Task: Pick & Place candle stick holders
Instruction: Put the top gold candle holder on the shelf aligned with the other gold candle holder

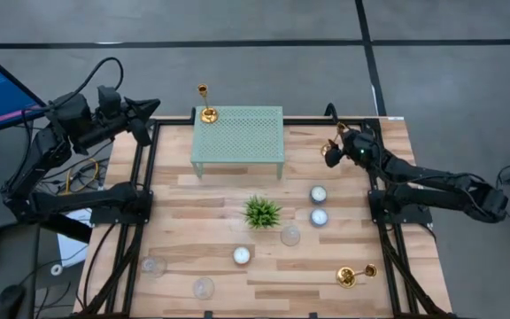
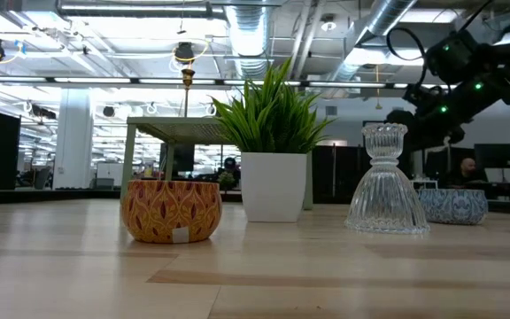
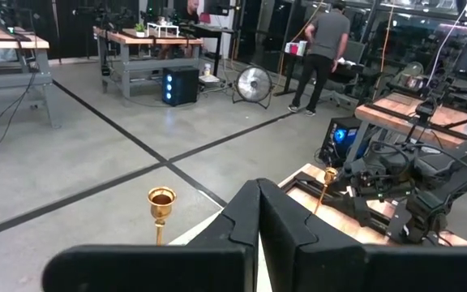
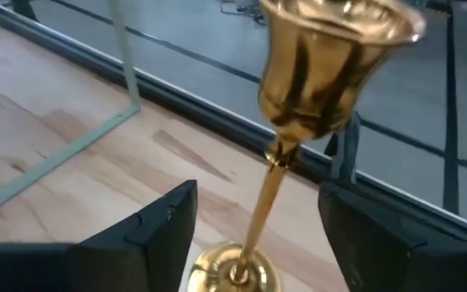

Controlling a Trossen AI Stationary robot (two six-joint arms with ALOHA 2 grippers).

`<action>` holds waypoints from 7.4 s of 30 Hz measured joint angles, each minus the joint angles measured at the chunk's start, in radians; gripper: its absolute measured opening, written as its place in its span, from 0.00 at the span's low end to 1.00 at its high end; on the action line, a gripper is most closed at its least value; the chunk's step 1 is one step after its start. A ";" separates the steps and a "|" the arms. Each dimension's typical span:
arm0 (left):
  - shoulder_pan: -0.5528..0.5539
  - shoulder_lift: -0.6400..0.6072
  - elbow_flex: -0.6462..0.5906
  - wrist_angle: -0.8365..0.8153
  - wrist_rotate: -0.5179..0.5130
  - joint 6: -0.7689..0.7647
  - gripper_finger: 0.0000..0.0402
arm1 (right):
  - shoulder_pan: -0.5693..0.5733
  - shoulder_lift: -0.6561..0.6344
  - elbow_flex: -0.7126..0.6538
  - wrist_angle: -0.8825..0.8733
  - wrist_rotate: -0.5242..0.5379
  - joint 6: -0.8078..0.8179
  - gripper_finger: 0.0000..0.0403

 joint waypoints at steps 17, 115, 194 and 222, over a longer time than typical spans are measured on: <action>0.000 0.000 0.000 0.011 -0.004 0.019 0.02 | -0.009 0.122 0.001 0.023 -0.080 0.006 0.02; 0.000 0.000 0.000 0.011 -0.003 0.019 0.02 | 0.055 0.222 0.819 -0.464 -0.058 -0.028 0.00; 0.000 0.000 0.000 0.042 -0.003 0.052 0.02 | 0.085 1.068 1.430 -0.162 -0.654 -0.268 0.00; 0.000 0.000 0.000 0.057 -0.004 0.052 0.02 | 0.110 1.085 1.430 -0.180 -0.592 -0.310 0.00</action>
